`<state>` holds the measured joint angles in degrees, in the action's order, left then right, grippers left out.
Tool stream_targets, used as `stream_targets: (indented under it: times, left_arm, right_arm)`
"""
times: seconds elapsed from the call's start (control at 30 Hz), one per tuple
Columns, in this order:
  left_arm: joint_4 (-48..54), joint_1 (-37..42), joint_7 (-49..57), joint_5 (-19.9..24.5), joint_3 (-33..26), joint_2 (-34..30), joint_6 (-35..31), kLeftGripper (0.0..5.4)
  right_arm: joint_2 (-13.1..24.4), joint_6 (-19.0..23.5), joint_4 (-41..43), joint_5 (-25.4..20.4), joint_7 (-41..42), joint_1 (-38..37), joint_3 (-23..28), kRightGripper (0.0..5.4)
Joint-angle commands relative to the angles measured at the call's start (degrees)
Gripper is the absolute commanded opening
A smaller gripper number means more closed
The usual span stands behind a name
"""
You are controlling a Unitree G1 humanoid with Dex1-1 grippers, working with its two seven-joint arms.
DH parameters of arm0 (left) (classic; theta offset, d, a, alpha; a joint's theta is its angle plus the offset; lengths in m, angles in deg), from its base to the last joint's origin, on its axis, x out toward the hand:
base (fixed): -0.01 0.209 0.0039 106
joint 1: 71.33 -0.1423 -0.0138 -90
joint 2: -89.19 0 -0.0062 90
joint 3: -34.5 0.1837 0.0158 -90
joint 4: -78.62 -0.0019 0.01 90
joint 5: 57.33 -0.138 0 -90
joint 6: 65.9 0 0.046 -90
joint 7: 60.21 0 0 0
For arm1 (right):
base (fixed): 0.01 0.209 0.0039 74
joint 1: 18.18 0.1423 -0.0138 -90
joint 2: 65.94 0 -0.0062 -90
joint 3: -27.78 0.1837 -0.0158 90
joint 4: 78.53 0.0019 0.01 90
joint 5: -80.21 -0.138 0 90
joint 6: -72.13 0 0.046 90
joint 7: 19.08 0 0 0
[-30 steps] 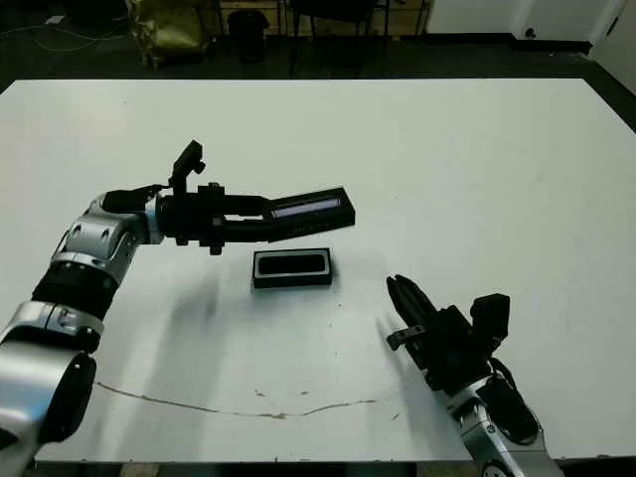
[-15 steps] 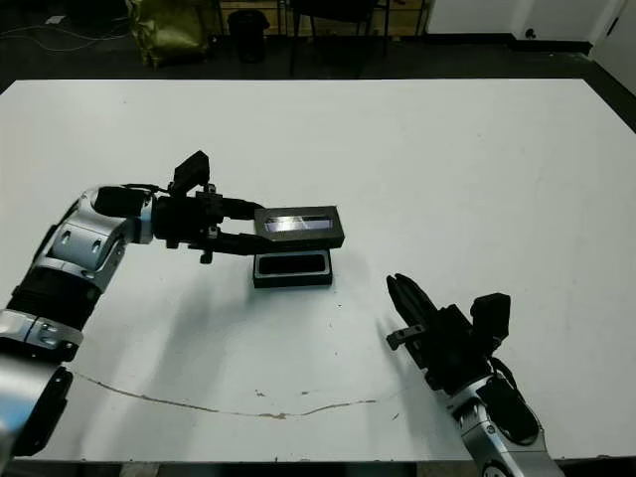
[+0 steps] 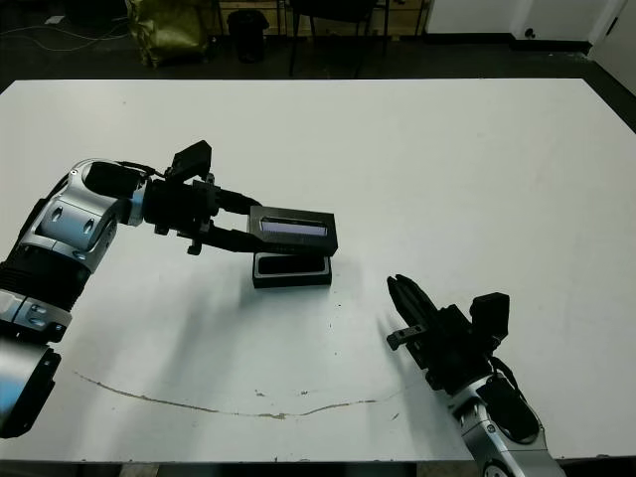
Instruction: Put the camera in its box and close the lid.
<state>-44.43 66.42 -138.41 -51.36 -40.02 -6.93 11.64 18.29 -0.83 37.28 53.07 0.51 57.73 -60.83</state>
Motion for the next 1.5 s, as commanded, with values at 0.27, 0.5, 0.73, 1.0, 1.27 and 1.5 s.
stream_targets:
  times: [0.27,0.5,0.73,1.0,1.27,1.5]
  left_arm:
    - [-4.65,1.08,-0.75,0.24,0.18,2.87,0.08,2.25]
    - [-6.79,-0.21,-1.17,0.4,0.07,4.12,3.35,2.25]
    - [-6.89,-0.5,-1.61,0.13,0.3,3.99,3.55,2.25]
    - [-6.17,-0.75,-1.54,-0.75,1.23,3.21,2.51,2.25]
    - [-4.94,-1.08,-1.11,-2.13,2.11,2.38,2.12,2.25]
    - [-4.91,-1.18,-0.93,-2.63,2.34,2.38,1.53,2.25]
  right_arm:
    - [0.18,-0.31,-1.06,0.59,-0.03,-0.45,0.18,0.0]
    - [0.05,-0.28,-0.83,0.28,0.1,-0.62,0.16,0.0]
    - [0.09,1.15,0.36,-0.57,-0.66,-1.07,0.24,0.0]
    - [0.29,0.63,-0.36,0.36,-0.71,-0.87,0.17,0.0]
    - [0.41,0.16,-0.61,0.85,-0.44,-0.82,0.14,0.0]
    - [0.17,1.16,0.35,0.55,-1.31,-1.09,0.11,0.0]
